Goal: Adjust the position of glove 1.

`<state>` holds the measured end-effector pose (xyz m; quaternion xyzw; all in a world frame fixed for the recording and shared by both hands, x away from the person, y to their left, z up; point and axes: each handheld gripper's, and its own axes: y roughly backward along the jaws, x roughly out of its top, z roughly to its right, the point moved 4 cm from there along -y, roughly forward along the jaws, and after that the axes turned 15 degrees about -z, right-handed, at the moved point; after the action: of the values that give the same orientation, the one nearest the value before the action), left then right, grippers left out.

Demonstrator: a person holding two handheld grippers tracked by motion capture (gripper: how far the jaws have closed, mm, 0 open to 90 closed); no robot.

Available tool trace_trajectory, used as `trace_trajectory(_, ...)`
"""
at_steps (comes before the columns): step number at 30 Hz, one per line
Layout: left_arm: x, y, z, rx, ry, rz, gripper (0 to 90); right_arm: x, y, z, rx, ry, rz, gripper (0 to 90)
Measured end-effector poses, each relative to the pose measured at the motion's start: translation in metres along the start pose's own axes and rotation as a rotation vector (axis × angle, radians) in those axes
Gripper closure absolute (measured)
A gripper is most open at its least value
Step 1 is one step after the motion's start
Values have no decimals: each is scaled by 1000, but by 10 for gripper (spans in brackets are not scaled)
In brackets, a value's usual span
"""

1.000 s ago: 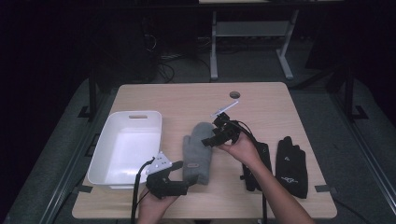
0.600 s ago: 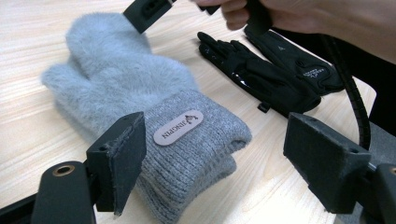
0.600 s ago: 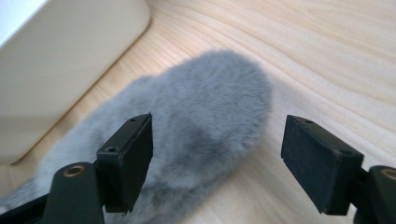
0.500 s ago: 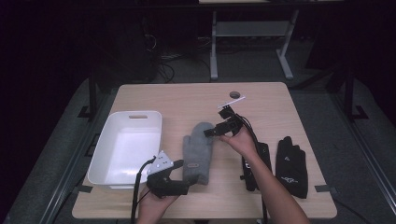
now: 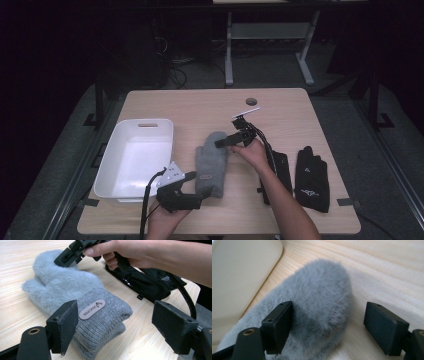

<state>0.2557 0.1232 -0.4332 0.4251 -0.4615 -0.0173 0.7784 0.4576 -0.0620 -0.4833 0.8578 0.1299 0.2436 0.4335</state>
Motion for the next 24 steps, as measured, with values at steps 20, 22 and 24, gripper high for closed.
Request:
trace_trajectory(20, 4, 2, -2, -39, 30, -7, 213, -14, 5, 1, 110, 29, 13, 722)
trace_trajectory(22, 7, 2, -2, -46, 34, -4, 216, -18, 11, 3, 95, 43, 21, 727)
trace_trajectory(24, 11, 2, -2, -52, 43, -3, 220, -22, 17, 4, 89, 44, 19, 730)
